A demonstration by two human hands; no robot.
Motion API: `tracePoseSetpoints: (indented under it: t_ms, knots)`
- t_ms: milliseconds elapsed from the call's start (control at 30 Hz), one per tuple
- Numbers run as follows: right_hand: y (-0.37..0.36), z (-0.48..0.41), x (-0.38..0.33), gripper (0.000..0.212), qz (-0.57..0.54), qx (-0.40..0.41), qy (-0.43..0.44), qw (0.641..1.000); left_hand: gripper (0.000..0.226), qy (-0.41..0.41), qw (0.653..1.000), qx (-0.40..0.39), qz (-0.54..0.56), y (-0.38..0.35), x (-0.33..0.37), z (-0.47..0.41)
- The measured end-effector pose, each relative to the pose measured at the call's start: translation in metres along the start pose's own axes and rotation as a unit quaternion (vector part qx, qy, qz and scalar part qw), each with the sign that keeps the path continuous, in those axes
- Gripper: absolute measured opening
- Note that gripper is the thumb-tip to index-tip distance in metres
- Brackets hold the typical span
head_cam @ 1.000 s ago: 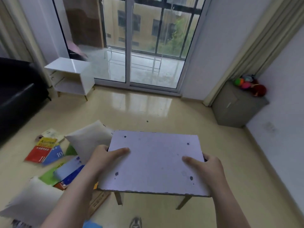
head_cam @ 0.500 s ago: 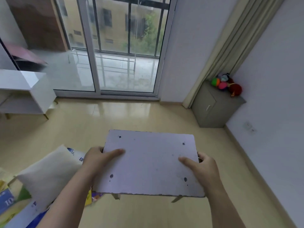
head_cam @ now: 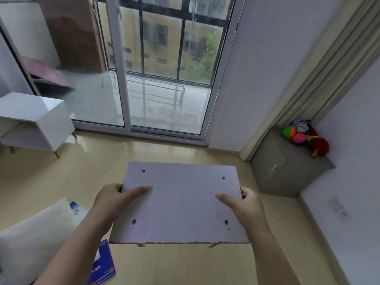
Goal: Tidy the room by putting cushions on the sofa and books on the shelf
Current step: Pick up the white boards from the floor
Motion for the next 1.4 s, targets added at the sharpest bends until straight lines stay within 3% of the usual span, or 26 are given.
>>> tracePoseSetpoints:
  t_ms: [67,333,567,767,1167,1333,1400]
  knots:
    - [-0.003,-0.018,-0.005,0.023,-0.004,-0.013,-0.002,1.000,0.037,0.009,1.000,0.010,0.000,-0.002,0.005,-0.013]
    - [-0.078,-0.146,-0.030,0.022,0.005,-0.079,-0.004,0.997,0.044,0.052,0.996,0.057,0.036,0.026,0.037,-0.129]
    - [-0.168,-0.241,-0.065,0.030,-0.006,-0.121,-0.010,0.993,0.038,0.065,0.991,0.070,0.096,0.079,0.075,-0.218]
    - [-0.242,-0.313,-0.095,0.045,-0.003,-0.166,-0.014,0.986,0.047,0.084,0.984,0.111,0.114,0.126,0.092,-0.284]
    - [-0.400,-0.496,-0.143,0.032,0.062,-0.303,0.022,0.951,0.030,0.145,0.949,0.214,0.182,0.184,0.123,-0.428]
    - [-0.469,-0.561,-0.180,0.023,0.088,-0.378,0.058,0.920,0.052,0.161,0.928,0.257,0.217,0.206,0.131,-0.471]
    - [-0.494,-0.575,-0.189,0.023,0.097,-0.399,0.062,0.910,0.051,0.174,0.915,0.275,0.236,0.215,0.131,-0.483]
Point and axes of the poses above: each hand's wrist, its own z-axis away from the middle knuckle, its own y-axis out of the back of the hand, x = y × z, the point moved 3 cm from there along -z, towards the middle knuckle, and after that the axes turned 9 degrees about y, right-handed, at the moved point
